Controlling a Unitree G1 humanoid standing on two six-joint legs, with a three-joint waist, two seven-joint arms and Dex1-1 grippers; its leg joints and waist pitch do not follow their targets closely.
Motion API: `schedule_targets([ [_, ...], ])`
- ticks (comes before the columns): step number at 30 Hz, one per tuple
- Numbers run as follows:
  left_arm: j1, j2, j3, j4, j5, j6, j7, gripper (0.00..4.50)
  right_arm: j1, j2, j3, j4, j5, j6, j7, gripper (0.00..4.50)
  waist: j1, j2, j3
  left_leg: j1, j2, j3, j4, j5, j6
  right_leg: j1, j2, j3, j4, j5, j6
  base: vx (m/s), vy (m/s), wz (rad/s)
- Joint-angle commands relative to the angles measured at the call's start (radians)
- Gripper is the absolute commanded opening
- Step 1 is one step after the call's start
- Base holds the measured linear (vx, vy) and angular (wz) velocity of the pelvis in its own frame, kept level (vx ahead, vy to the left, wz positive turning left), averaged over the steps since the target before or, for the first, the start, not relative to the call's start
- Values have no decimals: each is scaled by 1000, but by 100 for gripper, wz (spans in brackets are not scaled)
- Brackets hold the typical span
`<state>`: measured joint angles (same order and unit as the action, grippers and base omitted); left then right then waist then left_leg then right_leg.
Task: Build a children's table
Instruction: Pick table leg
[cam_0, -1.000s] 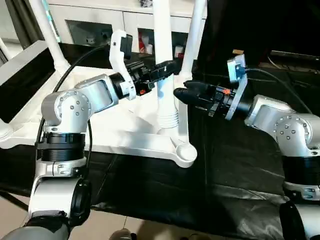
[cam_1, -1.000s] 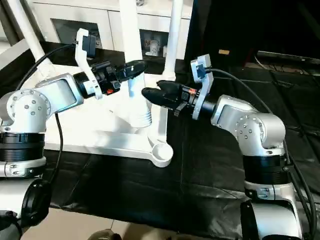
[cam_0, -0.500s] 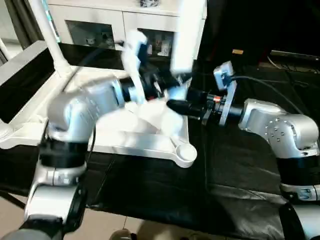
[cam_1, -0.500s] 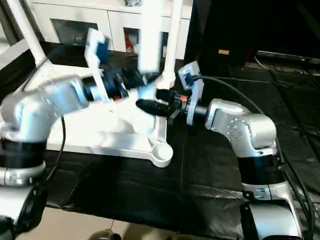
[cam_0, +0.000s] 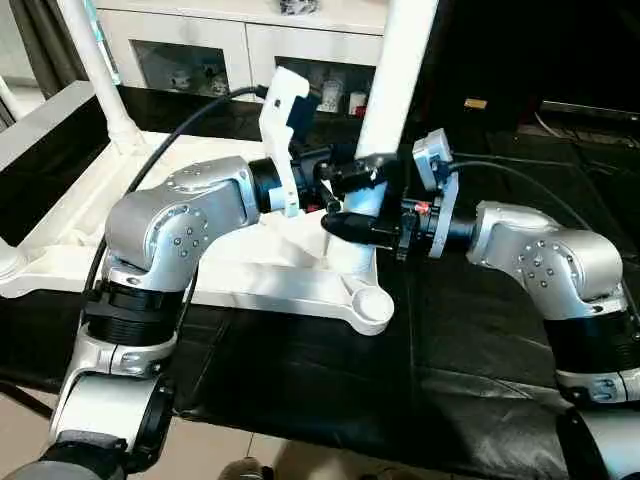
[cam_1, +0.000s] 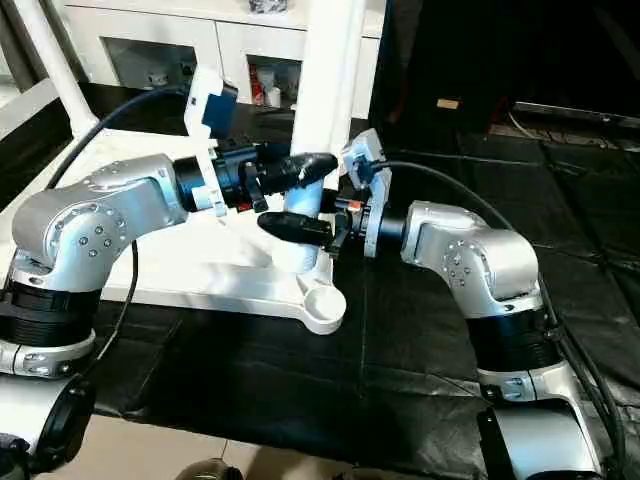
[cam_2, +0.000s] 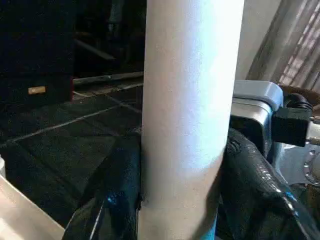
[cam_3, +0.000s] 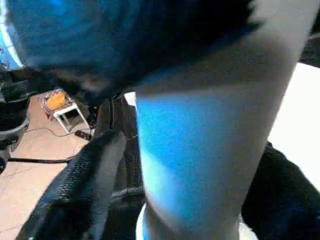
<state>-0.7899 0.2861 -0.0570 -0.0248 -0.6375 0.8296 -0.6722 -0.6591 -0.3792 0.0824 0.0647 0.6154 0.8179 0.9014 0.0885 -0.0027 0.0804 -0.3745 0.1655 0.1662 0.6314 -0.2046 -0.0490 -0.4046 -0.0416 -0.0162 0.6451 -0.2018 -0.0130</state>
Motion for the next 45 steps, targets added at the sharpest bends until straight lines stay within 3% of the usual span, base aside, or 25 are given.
schedule_targets([
  [1, -18, 6, 3, -7, 4, -13, -10, 193, 12, -14, -1, 5, -9, -9, 8, 316, 0, -15, -84, 6, 44, -10, -67, -30, 3, 61, -81, 41, -75, -126, -207, 0, 0, 0],
  [20, -18, 4, 9, 1, 16, -29, -24, 193, 15, -6, -1, 9, -5, -7, 19, 195, 0, -15, -84, 5, 44, -9, -67, -25, 6, 61, -80, 41, -74, -123, -208, 0, 0, 0],
  [33, -31, -13, 20, 11, 13, -32, -11, 193, 12, 2, -10, 25, 5, 3, 16, 195, 0, -14, -86, 6, 44, -10, -66, -24, 9, 62, -81, 40, -73, -110, -218, 0, 0, 0],
  [34, -31, -13, 20, 11, 13, -32, -11, 193, 12, 2, -10, 25, 5, 3, 16, 251, 0, -15, -86, 6, 44, -9, -66, -25, 9, 61, -81, 40, -74, -109, -218, 0, 0, 0],
  [36, -31, -14, 21, 11, 13, -32, -10, 193, 12, 4, -12, 25, 6, 3, 14, 271, 0, -15, -85, 5, 43, -9, -66, -30, 9, 61, -81, 40, -75, -116, -218, 0, 0, 0],
  [45, -31, -15, 24, 7, 8, -27, -12, 193, 12, 9, -12, 26, 0, -9, 13, 277, 0, -15, -85, 5, 44, -10, -66, -26, 8, 62, -82, 40, -74, -118, -214, 0, 0, 0],
])
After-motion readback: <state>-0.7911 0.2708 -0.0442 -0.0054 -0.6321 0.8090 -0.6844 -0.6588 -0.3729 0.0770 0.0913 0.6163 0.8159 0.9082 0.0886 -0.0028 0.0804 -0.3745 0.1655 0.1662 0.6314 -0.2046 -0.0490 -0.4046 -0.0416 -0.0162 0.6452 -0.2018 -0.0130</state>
